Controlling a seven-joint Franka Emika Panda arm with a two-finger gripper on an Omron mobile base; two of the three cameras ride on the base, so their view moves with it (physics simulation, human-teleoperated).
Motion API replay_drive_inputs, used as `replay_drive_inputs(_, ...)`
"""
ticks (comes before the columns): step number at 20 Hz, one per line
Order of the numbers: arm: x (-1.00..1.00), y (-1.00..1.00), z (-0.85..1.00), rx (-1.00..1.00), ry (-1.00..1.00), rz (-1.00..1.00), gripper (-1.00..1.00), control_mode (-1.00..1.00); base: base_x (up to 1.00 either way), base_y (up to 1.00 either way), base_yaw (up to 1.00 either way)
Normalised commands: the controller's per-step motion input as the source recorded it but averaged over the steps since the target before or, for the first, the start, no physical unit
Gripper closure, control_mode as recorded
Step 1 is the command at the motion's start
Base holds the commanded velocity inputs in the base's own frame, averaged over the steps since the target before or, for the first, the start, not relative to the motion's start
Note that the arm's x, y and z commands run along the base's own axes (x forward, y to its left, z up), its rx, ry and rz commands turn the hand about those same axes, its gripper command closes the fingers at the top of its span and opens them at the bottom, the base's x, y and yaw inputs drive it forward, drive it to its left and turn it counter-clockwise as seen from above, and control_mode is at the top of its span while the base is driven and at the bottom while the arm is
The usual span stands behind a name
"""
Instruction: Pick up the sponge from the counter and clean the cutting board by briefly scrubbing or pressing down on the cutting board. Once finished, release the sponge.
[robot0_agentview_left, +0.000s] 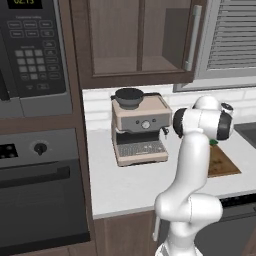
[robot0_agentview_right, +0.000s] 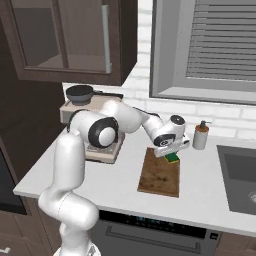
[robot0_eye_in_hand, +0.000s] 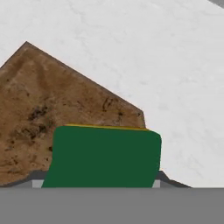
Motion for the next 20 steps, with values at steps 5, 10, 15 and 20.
replay_drive_inputs(5, -0.72, -0.15, -0.10, 0.04, 0.00, -0.03, 1.00, -1.00, 0.00, 0.00, 0.00)
replay_drive_inputs(10, -0.27, 0.02, -0.01, 0.00, 0.00, 0.00, 1.00, -1.00, 0.00, 0.00, 0.00)
replay_drive_inputs(15, -0.19, 0.42, -0.09, 0.00, 0.00, 0.00, 1.00, -1.00, 0.00, 0.00, 0.00)
replay_drive_inputs(20, -0.34, 0.75, -0.08, -0.01, 0.00, 0.00, 1.00, -1.00, 0.00, 0.00, 0.00)
